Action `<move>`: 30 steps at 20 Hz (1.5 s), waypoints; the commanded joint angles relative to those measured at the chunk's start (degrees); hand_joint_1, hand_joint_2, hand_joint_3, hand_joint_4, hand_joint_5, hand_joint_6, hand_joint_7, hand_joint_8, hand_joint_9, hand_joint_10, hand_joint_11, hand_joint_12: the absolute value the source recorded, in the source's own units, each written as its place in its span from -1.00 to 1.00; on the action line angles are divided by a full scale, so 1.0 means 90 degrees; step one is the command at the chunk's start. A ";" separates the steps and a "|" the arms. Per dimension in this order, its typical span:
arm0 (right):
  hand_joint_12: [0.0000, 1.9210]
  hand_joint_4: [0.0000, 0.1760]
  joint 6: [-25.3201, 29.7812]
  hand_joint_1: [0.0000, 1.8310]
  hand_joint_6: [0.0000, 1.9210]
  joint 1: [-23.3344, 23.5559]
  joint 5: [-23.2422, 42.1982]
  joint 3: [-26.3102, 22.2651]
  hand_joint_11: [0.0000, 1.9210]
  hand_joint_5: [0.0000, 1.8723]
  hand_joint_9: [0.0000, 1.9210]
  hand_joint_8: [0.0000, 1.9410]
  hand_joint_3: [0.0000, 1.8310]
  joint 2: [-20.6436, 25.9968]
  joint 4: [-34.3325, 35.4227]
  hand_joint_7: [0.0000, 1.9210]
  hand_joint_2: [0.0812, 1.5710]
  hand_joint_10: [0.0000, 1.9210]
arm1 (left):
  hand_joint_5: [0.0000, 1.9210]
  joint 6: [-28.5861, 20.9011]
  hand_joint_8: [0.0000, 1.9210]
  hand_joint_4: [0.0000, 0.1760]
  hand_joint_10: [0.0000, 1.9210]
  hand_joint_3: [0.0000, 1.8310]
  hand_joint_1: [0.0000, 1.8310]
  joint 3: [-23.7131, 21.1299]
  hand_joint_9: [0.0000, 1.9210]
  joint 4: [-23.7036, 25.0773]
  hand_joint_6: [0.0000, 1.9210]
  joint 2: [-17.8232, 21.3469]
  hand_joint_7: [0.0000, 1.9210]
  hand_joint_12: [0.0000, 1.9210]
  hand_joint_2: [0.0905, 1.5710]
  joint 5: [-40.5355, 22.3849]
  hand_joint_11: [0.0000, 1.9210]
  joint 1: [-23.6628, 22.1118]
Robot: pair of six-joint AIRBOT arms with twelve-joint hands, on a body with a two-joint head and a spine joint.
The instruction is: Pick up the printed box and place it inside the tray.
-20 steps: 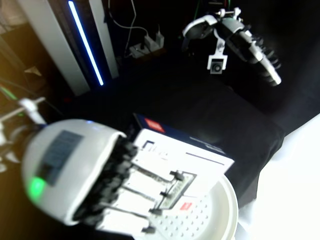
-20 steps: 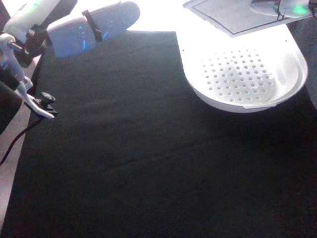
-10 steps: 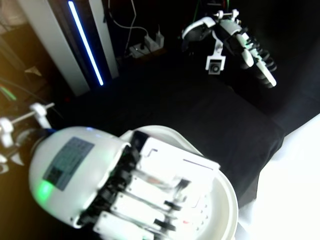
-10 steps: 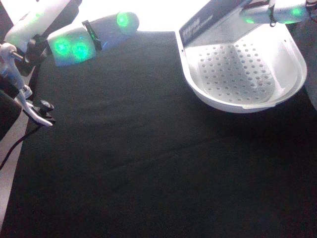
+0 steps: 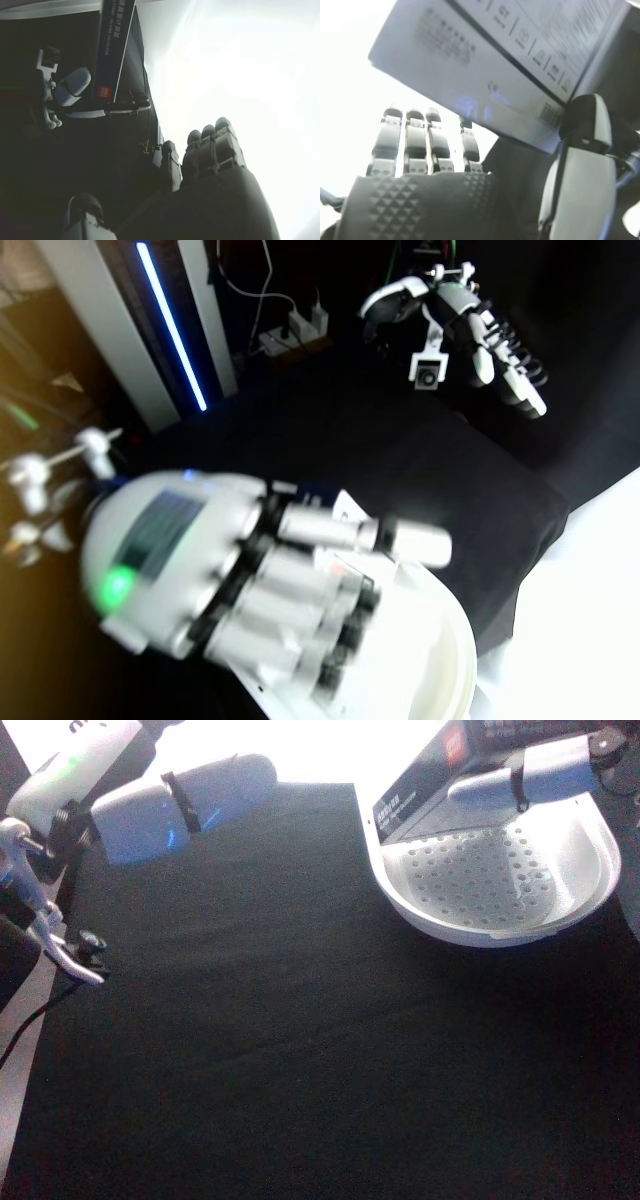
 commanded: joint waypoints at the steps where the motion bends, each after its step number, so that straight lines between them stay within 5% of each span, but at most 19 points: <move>1: -1.00 1.00 0.0285 -0.35 -1.00 0.0116 0.0832 0.0026 -1.00 -1.00 -1.00 -1.00 -1.00 0.0123 0.0002 -1.00 -0.19 -1.00 | -0.86 -0.0031 -1.00 1.00 -1.00 -1.00 -0.92 -0.0007 -1.00 -0.0068 -1.00 0.0064 -0.92 -1.00 0.06 -0.0840 -1.00 -0.0020; 3: -1.00 1.00 0.1020 -0.31 -1.00 0.0088 0.1081 0.0049 -1.00 -1.00 -1.00 -1.00 -1.00 0.0233 -0.0288 -1.00 -0.17 -1.00 | -0.87 -0.0031 -1.00 1.00 -1.00 -1.00 -0.91 -0.0026 -1.00 -0.0105 -1.00 0.0070 -0.92 -1.00 0.05 -0.0875 -1.00 0.0010; 7: -1.00 1.00 0.1187 -0.30 -1.00 -0.0038 0.1181 0.0020 -1.00 -1.00 -1.00 -1.00 -1.00 0.0255 -0.0311 -1.00 -0.22 -1.00 | -0.86 -0.0031 -1.00 0.73 -1.00 -0.99 -0.92 -0.0058 -1.00 -0.0154 -1.00 0.0101 -0.94 -1.00 0.10 -0.0923 -1.00 0.0082; 10: -1.00 1.00 0.1187 -0.25 -1.00 -0.0138 0.1172 0.0061 -1.00 -1.00 -1.00 -1.00 -1.00 0.0252 -0.0359 -1.00 -0.20 -1.00 | -0.88 -0.0031 -1.00 0.74 -1.00 -0.99 -0.94 -0.0064 -1.00 -0.0178 -1.00 0.0091 -0.94 -1.00 0.13 -0.0936 -1.00 0.0104; 13: -1.00 1.00 0.1220 -0.23 -1.00 -0.0132 0.1158 0.0325 -1.00 -1.00 -1.00 -1.00 -0.99 0.0045 -0.0113 -1.00 -0.14 -1.00 | -0.88 -0.0031 -1.00 0.99 -1.00 -1.00 -0.95 -0.0076 -1.00 -0.0183 -1.00 0.0090 -0.95 -1.00 0.10 -0.0948 -1.00 0.0104; 23: -1.00 1.00 0.1229 -0.25 -1.00 -0.0121 0.1176 0.0267 -1.00 -1.00 -1.00 -1.00 -1.00 0.0148 -0.0049 -1.00 -0.20 -1.00 | -0.88 -0.0031 -0.99 0.89 -1.00 -1.00 -0.93 -0.0078 -1.00 -0.0212 -1.00 0.0084 -0.94 -1.00 0.10 -0.0973 -1.00 0.0166; 30: -1.00 1.00 0.1229 -0.25 -1.00 -0.0121 0.1227 0.0197 -1.00 -1.00 -1.00 -1.00 -1.00 0.0118 -0.0144 -1.00 -0.22 -1.00 | -0.91 -0.0031 -1.00 1.00 -1.00 -1.00 -0.92 -0.0074 -1.00 -0.0219 -1.00 0.0073 -0.96 -1.00 0.11 -0.0981 -1.00 0.0171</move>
